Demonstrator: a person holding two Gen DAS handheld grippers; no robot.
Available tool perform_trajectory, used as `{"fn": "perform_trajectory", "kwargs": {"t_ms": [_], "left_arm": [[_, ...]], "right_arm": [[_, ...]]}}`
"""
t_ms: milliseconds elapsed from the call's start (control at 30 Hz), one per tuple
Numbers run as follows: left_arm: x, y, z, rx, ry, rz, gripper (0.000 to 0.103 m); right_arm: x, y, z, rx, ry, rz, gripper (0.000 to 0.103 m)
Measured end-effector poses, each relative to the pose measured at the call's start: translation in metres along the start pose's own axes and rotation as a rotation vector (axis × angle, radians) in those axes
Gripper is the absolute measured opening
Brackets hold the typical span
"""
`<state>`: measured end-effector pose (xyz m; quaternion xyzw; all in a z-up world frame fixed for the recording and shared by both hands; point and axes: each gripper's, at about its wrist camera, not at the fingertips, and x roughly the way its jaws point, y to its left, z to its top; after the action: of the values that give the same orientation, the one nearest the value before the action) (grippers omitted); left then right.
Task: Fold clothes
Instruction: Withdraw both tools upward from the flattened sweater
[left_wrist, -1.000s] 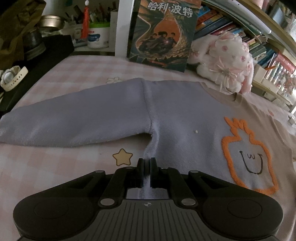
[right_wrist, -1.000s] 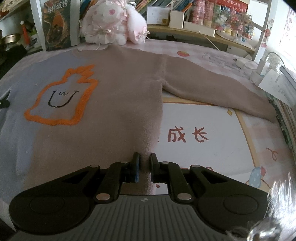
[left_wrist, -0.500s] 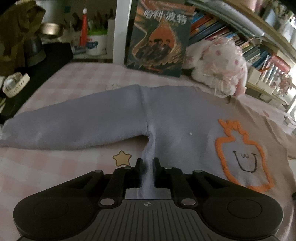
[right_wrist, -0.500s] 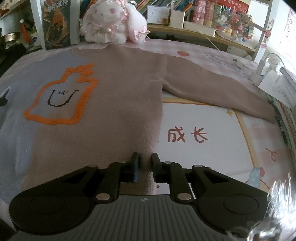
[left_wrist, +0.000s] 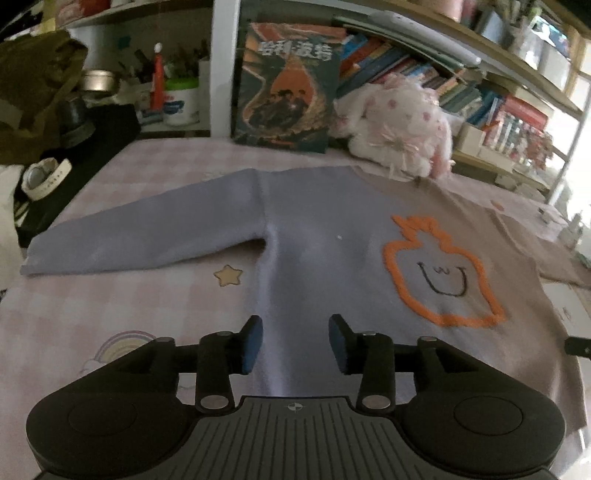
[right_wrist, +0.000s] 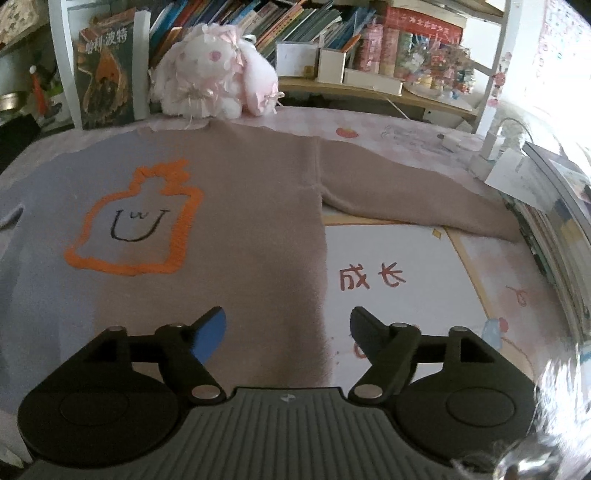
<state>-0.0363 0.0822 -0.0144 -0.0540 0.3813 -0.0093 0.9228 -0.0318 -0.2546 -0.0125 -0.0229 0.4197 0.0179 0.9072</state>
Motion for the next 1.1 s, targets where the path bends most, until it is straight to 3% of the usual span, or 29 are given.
{"fn": "perform_trajectory", "kwargs": {"t_ms": [167, 467, 800, 967, 1100], "left_arm": [[-0.014, -0.011, -0.004, 0.038, -0.022, -0.015, 0.052], [-0.034, -0.031, -0.02, 0.068, -0.035, -0.004, 0.059], [-0.046, -0.062, -0.018, 0.02, -0.071, 0.029, 0.074], [-0.052, -0.078, -0.016, -0.012, -0.086, 0.032, 0.075], [-0.055, -0.092, -0.03, 0.004, -0.054, 0.051, 0.075]], "right_arm": [[-0.015, 0.013, -0.01, 0.029, -0.034, -0.038, 0.085], [-0.036, 0.036, -0.038, 0.035, -0.059, -0.045, 0.086], [-0.039, 0.021, -0.038, -0.057, -0.111, -0.012, 0.089], [-0.042, 0.006, -0.036, -0.045, -0.135, 0.009, 0.092], [-0.046, 0.002, -0.047, -0.06, -0.132, 0.025, 0.092]]}}
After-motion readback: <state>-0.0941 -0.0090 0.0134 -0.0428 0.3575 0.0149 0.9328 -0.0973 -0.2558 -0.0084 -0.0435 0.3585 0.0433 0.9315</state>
